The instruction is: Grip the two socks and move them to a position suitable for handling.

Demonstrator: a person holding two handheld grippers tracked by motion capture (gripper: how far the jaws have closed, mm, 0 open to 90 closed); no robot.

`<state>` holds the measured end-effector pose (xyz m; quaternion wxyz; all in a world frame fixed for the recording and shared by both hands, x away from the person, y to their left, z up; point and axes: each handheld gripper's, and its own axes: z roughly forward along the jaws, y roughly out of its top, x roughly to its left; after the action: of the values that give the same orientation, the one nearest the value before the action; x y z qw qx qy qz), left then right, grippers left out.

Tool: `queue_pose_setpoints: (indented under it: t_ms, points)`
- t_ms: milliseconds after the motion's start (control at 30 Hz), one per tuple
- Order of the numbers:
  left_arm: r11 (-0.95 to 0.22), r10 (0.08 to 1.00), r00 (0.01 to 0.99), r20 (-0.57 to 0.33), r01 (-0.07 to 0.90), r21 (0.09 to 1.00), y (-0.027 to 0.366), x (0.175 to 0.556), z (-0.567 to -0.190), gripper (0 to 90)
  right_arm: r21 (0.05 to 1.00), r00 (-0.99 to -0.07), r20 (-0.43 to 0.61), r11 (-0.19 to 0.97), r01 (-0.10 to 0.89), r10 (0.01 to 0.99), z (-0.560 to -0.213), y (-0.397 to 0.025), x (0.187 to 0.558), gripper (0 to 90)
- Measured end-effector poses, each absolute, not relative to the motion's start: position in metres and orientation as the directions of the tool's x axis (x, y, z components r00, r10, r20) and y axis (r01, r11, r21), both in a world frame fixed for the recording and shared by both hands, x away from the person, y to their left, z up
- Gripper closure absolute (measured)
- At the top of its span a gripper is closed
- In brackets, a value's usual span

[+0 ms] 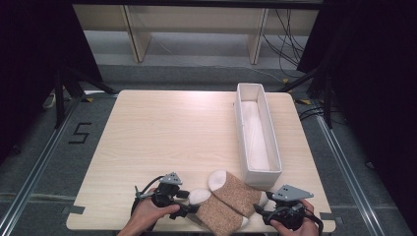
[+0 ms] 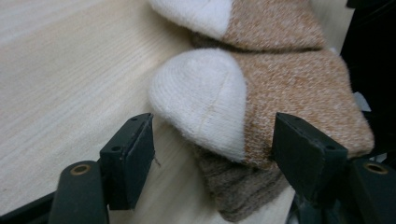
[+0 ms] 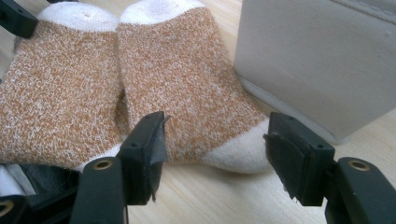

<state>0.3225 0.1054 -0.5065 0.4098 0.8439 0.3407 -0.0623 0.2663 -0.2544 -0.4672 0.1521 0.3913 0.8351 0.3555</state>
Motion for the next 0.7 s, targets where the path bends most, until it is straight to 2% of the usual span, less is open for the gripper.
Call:
queue_pose_setpoints:
  t_ms: [33,167,233,333,367,400,433,567,700]
  points:
    - [-0.438,0.518,0.761,-0.391,0.628,0.643,0.1040,0.3223,-0.5076,30.3,0.714,-0.642,0.027,0.435,0.549,0.766,-0.4672,-0.2536,0.2653,38.7]
    - [-0.477,0.496,0.782,-0.377,0.608,0.634,0.0979,0.3192,-0.5088,42.5,0.714,-0.648,0.011,0.448,0.538,0.762,-0.4680,-0.2558,0.2672,38.5]
    - [-0.487,0.488,0.786,-0.379,0.606,0.629,0.0967,0.3191,-0.5083,47.0,0.700,-0.625,0.054,0.417,0.580,0.779,-0.4672,-0.2543,0.2640,38.5]
    - [-0.487,0.479,0.790,-0.381,0.601,0.634,0.0964,0.3197,-0.5087,56.4,0.711,-0.640,0.026,0.436,0.552,0.768,-0.4675,-0.2557,0.2658,38.5]
    - [-0.482,0.476,0.794,-0.379,0.596,0.642,0.0958,0.3189,-0.5087,60.0,0.700,-0.629,0.055,0.420,0.578,0.775,-0.4667,-0.2544,0.2642,38.4]
    - [-0.476,0.474,0.796,-0.377,0.591,0.651,0.0955,0.3179,-0.5084,63.3,0.722,-0.649,0.011,0.443,0.531,0.761,-0.4684,-0.2558,0.2667,38.5]
    - [-0.478,0.471,0.800,-0.370,0.585,0.655,0.0961,0.3177,-0.5081,66.2,0.723,-0.650,0.013,0.442,0.531,0.760,-0.4685,-0.2556,0.2668,38.5]
    - [-0.479,0.450,0.821,-0.350,0.553,0.682,0.0978,0.3167,-0.5075,72.7,0.718,-0.637,0.021,0.432,0.546,0.770,-0.4681,-0.2555,0.2655,38.5]
    - [-0.464,0.431,0.825,-0.365,0.550,0.695,0.1003,0.3157,-0.5045,74.4,0.713,-0.634,0.035,0.425,0.558,0.773,-0.4675,-0.2564,0.2657,38.5]
